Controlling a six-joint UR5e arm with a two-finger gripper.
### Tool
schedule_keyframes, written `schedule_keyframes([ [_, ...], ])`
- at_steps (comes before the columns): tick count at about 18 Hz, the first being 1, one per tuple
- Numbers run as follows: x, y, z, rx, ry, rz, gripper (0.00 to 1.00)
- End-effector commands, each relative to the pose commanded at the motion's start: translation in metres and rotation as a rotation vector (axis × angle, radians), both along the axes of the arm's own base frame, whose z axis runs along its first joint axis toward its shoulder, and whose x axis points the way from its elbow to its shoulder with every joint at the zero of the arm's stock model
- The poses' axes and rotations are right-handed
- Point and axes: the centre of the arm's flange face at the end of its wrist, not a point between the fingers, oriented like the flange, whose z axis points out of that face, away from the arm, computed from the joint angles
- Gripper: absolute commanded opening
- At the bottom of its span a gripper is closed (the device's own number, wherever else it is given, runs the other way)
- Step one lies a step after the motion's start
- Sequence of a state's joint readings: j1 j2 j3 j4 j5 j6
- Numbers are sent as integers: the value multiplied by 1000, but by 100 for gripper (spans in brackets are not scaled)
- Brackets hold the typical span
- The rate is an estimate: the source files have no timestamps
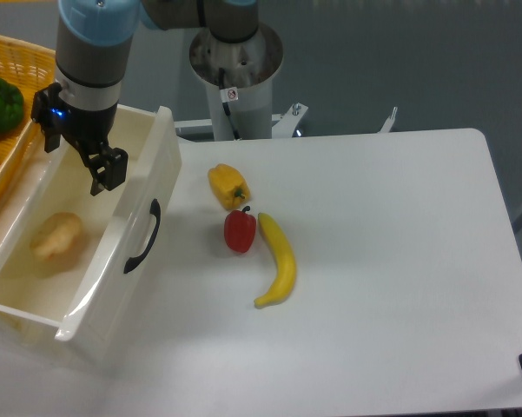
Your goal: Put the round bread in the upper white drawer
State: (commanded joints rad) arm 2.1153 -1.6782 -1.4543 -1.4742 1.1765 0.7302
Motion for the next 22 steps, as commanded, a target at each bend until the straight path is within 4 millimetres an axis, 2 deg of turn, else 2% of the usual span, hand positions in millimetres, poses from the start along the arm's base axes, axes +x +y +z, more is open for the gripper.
schedule_keyframes([
  [2, -30, -7, 9, 18, 20, 41, 100],
  [5, -67, -18, 11, 37, 55, 44, 100],
  [12, -139, -51, -2, -45, 227, -24, 100],
  [15, -167, -60, -15, -70, 291, -51, 100],
  [20, -217, -63, -62, -218, 377, -88, 100],
  [22, -245, -72, -76, -230, 381, -111, 100],
])
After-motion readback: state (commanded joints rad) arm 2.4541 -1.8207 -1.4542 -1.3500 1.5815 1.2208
